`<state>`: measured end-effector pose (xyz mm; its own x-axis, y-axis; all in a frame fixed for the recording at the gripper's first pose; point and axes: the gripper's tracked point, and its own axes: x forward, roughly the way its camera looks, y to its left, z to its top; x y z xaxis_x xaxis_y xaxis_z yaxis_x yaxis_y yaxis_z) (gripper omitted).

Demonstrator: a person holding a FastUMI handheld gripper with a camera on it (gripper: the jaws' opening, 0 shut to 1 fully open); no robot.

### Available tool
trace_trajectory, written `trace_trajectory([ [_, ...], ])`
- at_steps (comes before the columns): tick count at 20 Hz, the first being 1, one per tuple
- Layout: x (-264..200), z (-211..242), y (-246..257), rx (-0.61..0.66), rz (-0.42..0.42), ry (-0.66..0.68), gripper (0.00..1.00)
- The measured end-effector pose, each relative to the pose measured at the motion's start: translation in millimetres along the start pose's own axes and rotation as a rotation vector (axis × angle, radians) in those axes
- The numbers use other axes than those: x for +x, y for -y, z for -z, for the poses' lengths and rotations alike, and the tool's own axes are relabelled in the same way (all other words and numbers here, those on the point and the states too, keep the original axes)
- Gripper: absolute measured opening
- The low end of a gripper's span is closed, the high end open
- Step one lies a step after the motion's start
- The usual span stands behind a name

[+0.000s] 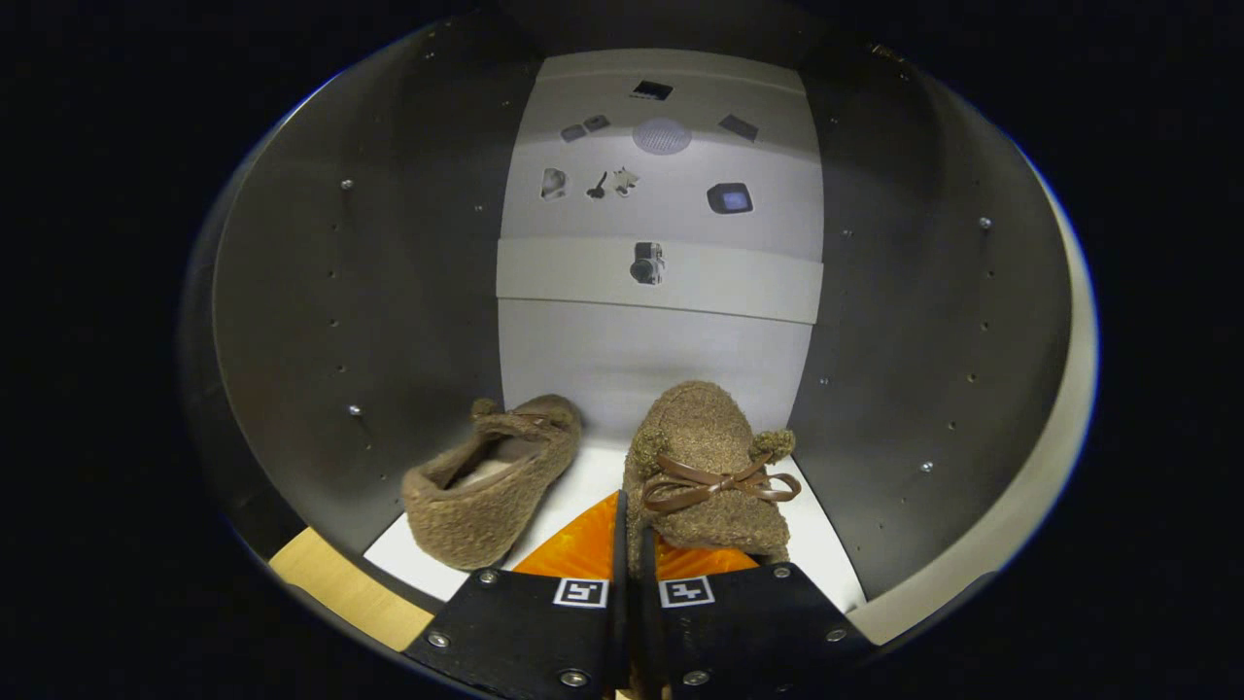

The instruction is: Open the shoe cabinet door, grab the shoes and put them into the shoe cabinet, then close the shoe cabinet door.

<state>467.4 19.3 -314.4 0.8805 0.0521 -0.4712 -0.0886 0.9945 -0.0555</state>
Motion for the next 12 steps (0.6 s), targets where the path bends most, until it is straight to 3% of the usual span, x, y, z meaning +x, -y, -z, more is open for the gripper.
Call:
trace_trajectory([
  [12,72,-5,3,0.038,-0.018,-0.059,0.05],
])
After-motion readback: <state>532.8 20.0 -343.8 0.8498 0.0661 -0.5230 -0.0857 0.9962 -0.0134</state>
